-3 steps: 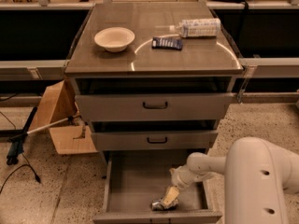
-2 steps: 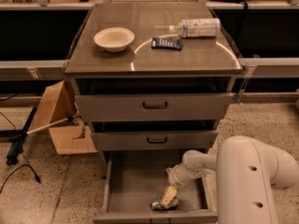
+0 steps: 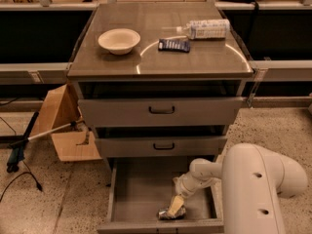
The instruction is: Pick redbull can from bottom drawer and place on counter
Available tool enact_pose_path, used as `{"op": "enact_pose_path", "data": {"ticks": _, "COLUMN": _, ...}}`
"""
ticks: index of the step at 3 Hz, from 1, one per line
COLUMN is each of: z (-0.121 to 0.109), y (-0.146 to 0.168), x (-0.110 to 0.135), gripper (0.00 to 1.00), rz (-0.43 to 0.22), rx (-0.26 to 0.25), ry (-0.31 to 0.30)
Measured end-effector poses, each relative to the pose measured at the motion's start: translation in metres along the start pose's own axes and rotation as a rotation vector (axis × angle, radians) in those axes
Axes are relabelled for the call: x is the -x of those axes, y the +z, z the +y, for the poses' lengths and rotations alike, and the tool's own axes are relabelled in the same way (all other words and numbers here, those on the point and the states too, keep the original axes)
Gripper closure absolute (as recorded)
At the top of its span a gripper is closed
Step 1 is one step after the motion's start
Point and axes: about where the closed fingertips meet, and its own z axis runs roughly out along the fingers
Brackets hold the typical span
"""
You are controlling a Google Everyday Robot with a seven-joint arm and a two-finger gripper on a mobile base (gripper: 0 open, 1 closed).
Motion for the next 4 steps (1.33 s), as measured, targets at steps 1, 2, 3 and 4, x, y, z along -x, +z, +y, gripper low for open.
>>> {"op": "enact_pose_path", "data": {"ticks": 1, "z": -0.001, "y": 0.008, "x": -0.005, "gripper": 0.0, "rz": 0.006, "rx": 0.01, "ry": 0.017}}
{"op": "enact_pose_path", "data": {"ticks": 2, "z": -0.002, "y": 0.016, "x": -0.01, "gripper": 0.0, "rz": 0.011, "rx": 0.02, "ry": 0.033}}
{"op": "enact_pose_path", "data": {"ticks": 3, "z": 0.001, "y": 0.031, "x": -0.022, "gripper": 0.0, "rz": 0.024, "rx": 0.044, "ry": 0.062}}
{"op": "enact_pose_path", "data": {"ticks": 4, "z": 0.002, "y": 0.032, "x": -0.023, "gripper": 0.0, "rz": 0.025, "rx": 0.042, "ry": 0.061}}
